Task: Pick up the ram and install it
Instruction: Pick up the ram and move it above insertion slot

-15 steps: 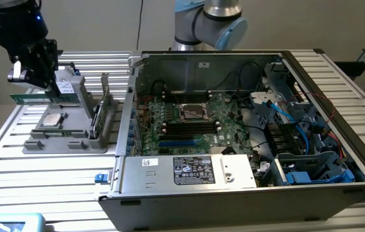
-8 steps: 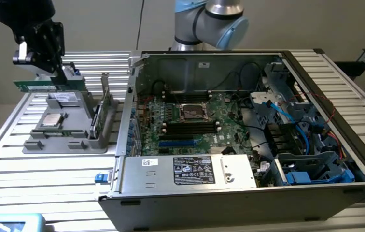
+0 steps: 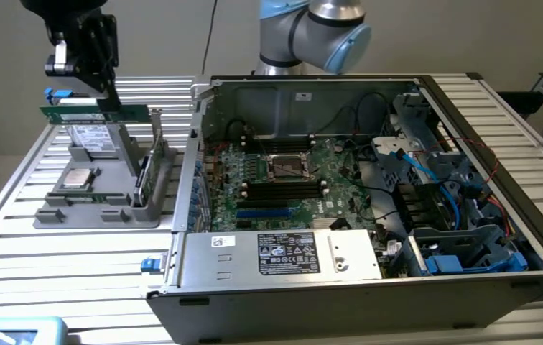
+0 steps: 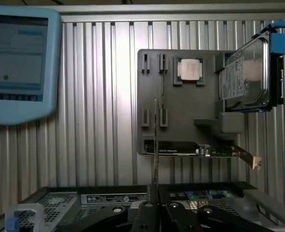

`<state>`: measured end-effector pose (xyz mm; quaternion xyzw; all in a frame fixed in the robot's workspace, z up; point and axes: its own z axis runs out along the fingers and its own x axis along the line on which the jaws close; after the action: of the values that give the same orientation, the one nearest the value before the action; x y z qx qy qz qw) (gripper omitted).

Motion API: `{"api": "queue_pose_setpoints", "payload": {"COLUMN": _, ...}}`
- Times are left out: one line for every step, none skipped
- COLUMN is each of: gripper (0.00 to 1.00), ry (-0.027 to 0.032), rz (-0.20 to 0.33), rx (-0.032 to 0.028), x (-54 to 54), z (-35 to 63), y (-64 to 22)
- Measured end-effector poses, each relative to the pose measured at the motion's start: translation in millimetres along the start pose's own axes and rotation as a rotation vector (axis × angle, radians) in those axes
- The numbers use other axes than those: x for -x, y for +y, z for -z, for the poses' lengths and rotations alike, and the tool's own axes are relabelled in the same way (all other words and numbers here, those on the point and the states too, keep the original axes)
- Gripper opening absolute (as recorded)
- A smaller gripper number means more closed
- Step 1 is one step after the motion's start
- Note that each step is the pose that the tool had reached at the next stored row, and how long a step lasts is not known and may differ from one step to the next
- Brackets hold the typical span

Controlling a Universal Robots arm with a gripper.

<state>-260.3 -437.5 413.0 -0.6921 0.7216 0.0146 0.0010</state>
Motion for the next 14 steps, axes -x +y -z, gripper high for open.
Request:
{"api": "queue_pose_setpoints", "payload": {"gripper": 0.12, "ry": 0.0, "rz": 0.0, "rx": 0.0, "x": 0.2, "z": 0.2, "y": -4.0}}
{"api": "queue_pose_setpoints", "payload": {"gripper": 0.12, "ry": -0.0001, "rz": 0.0, "rx": 0.0, "x": 0.4, "z": 0.2, "y": -8.0}}
{"api": "queue_pose_setpoints", "payload": {"gripper": 0.12, "ry": 0.0, "rz": 0.0, "rx": 0.0, "x": 0.6, "z": 0.3, "y": -12.1}}
{"api": "queue_pose_setpoints", "payload": {"gripper": 0.12, "ry": 0.0, "rz": 0.0, "rx": 0.0, "x": 0.9, "z": 0.4, "y": -16.2}}
{"api": "queue_pose_setpoints", "payload": {"gripper": 0.12, "ry": -0.0001, "rz": 0.0, "rx": -0.0001, "x": 1.2, "z": 0.4, "y": -20.2}}
{"api": "queue_pose_setpoints", "payload": {"gripper": 0.12, "ry": -0.0001, "rz": 0.0, "rx": -0.0001, "x": 1.5, "z": 0.5, "y": -24.2}}
{"api": "queue_pose_setpoints", "payload": {"gripper": 0.12, "ry": -0.0001, "rz": 0.0, "rx": 0.0, "x": 1.9, "z": 0.6, "y": -28.7}}
{"api": "queue_pose_setpoints", "payload": {"gripper": 0.12, "ry": 0.0, "rz": 0.0, "rx": -0.0001, "x": 2.2, "z": 0.7, "y": -33.1}}
{"api": "queue_pose_setpoints", "payload": {"gripper": 0.12, "ry": 0.0, "rz": 0.0, "rx": 0.0, "x": 2.4, "z": 0.8, "y": -37.7}}
{"api": "queue_pose_setpoints", "payload": {"gripper": 0.12, "ry": 0.0, "rz": 0.0, "rx": 0.0, "x": 2.6, "z": 0.9, "y": -42.1}}
{"api": "queue_pose_setpoints", "payload": {"gripper": 0.12, "ry": -0.0001, "rz": 0.0, "rx": 0.0, "x": 2.8, "z": 0.9, "y": -46.7}}
{"api": "queue_pose_setpoints", "payload": {"gripper": 0.12, "ry": -0.0001, "rz": 0.0, "rx": 0.0, "x": 3.2, "z": 0.9, "y": -51.5}}
{"api": "queue_pose_setpoints", "payload": {"gripper": 0.12, "ry": -0.0001, "rz": 0.0, "rx": 0.0, "x": 3.6, "z": 1.0, "y": -56.1}}
{"api": "queue_pose_setpoints", "payload": {"gripper": 0.12, "ry": -0.0001, "rz": 0.0, "rx": -0.0001, "x": 4.0, "z": 1.0, "y": -60.5}}
